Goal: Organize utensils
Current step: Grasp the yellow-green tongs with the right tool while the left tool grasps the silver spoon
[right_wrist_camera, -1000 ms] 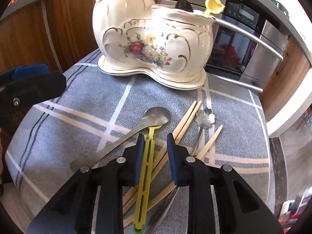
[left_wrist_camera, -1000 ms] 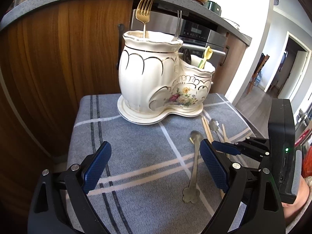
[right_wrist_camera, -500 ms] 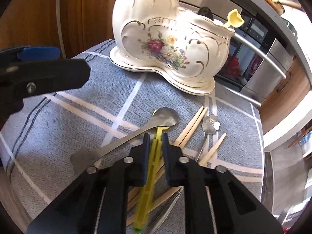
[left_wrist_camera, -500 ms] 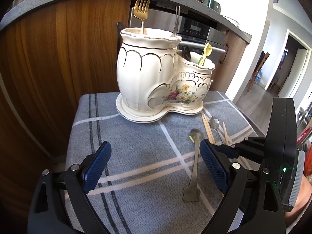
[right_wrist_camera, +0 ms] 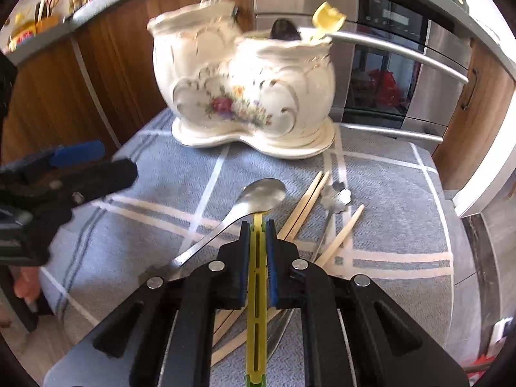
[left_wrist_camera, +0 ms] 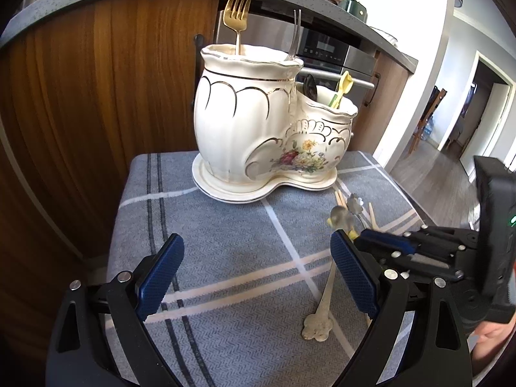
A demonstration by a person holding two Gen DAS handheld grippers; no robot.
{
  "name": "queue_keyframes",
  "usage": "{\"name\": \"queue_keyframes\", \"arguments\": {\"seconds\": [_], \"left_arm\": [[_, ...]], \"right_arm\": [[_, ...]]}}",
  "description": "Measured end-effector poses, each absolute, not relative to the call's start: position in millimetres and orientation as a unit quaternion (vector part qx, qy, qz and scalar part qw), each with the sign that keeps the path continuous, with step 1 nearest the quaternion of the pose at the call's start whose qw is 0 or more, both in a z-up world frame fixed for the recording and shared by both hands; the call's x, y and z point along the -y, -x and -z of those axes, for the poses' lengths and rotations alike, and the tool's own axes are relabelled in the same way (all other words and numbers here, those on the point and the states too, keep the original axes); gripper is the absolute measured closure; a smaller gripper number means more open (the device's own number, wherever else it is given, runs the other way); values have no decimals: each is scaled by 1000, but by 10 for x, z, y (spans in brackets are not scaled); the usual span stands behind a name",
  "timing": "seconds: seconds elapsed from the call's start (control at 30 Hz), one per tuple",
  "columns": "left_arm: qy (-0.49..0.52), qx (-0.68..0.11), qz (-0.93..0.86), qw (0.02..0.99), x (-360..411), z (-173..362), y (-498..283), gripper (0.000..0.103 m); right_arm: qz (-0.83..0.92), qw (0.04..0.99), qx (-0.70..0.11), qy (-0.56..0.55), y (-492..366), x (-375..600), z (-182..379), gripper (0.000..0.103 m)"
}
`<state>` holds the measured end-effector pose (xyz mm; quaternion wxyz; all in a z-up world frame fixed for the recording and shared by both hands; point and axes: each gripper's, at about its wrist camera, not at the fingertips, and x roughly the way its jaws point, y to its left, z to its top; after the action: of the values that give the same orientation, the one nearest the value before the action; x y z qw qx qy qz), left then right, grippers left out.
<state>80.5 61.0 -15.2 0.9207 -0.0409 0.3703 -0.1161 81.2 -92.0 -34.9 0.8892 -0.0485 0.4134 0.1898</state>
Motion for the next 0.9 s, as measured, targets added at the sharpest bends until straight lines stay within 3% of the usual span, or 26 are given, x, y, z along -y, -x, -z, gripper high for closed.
{"name": "queue_keyframes", "arguments": {"seconds": [0.37, 0.53, 0.9], "left_arm": [[23, -379, 133, 915, -470, 212, -829, 11], [-17, -406, 171, 898, -253, 344, -858, 29], [-42, -411, 186, 891, -119, 414, -851, 35]], "right_arm": [[-217, 890, -400, -19, -801, 1168, 236, 93], [-225, 888, -400, -34, -827, 1193, 252, 93], [-232, 881, -407, -63, -853, 1249, 278, 93]]}}
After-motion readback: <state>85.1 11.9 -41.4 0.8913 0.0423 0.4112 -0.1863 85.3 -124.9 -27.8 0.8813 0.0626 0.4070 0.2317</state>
